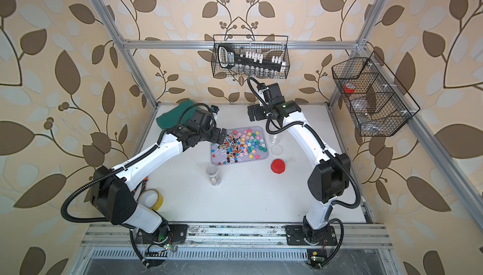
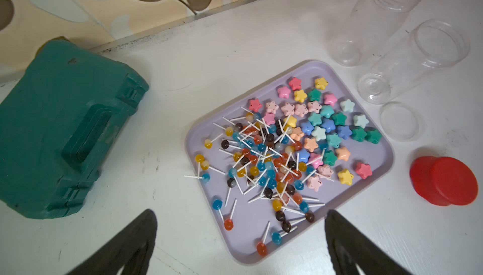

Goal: Pour the candies out of the jar
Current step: Pick up the jar from the center of the board.

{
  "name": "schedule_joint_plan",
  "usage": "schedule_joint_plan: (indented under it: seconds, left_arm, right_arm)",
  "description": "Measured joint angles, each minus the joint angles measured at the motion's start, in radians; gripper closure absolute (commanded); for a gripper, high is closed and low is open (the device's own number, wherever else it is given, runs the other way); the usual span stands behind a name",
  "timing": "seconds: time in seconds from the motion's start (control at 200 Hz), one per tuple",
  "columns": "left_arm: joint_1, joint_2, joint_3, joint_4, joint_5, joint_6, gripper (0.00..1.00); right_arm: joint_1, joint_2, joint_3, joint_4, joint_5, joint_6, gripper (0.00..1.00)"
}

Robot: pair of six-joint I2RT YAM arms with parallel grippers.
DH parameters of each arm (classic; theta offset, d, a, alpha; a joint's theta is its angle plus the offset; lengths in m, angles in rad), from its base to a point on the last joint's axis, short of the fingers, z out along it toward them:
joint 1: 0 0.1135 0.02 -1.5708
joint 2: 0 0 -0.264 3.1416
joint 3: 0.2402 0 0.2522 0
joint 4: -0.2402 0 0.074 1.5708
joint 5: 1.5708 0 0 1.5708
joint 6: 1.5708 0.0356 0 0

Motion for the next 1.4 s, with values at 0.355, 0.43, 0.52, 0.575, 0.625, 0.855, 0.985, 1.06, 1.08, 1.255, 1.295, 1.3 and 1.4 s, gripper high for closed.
schedule_joint_plan:
  seconds: [0.355, 0.43, 0.52, 0.575, 0.625, 0.855, 0.985, 1.06, 1.08, 1.255, 1.295, 1.3, 1.4]
  left_arm:
    - [0.342, 0.013, 0.098, -0.099, 0.107, -0.182, 0.01]
    - [0.417, 0.006, 0.082, -0.101, 0.119, -0.203, 0.01]
    - [0.414, -0.002, 0.066, -0.115, 0.141, -0.221, 0.01]
    - [0.401, -0.002, 0.066, -0.124, 0.154, -0.224, 0.01]
    - [0.395, -0.002, 0.066, -0.127, 0.165, -0.224, 0.01]
    - [0.390, -0.002, 0.065, -0.138, 0.167, -0.225, 0.01]
    - [0.390, -0.002, 0.064, -0.143, 0.163, -0.225, 0.01]
    - [0.390, -0.002, 0.064, -0.145, 0.163, -0.225, 0.01]
    - [0.390, -0.002, 0.064, -0.145, 0.163, -0.225, 0.01]
    - [0.390, -0.002, 0.063, -0.146, 0.162, -0.225, 0.01]
    - [0.390, -0.002, 0.063, -0.146, 0.161, -0.225, 0.01]
    - [0.390, -0.002, 0.063, -0.146, 0.161, -0.225, 0.01]
    - [0.391, -0.002, 0.063, -0.146, 0.160, -0.225, 0.01]
  right_arm:
    - [0.247, -0.269, -0.318, 0.047, -0.036, 0.016, 0.05]
    - [0.329, -0.277, -0.329, 0.040, -0.029, 0.028, 0.05]
    - [0.431, -0.265, -0.329, 0.027, -0.011, 0.043, 0.06]
    - [0.487, -0.245, -0.327, 0.018, 0.010, 0.048, 0.06]
    - [0.529, -0.217, -0.320, 0.008, 0.023, 0.053, 0.06]
    - [0.620, -0.053, -0.284, -0.011, 0.040, 0.061, 0.10]
    - [0.623, 0.003, -0.245, -0.015, 0.039, 0.060, 0.12]
    - [0.623, 0.021, -0.220, -0.019, 0.039, 0.060, 0.13]
    - [0.623, 0.026, -0.213, -0.022, 0.039, 0.059, 0.14]
    - [0.623, 0.068, -0.154, -0.036, 0.039, 0.050, 0.16]
    - [0.623, 0.078, -0.148, -0.038, 0.039, 0.048, 0.16]
    - [0.623, 0.079, -0.148, -0.038, 0.039, 0.048, 0.16]
    - [0.623, 0.101, -0.145, -0.050, 0.041, 0.043, 0.16]
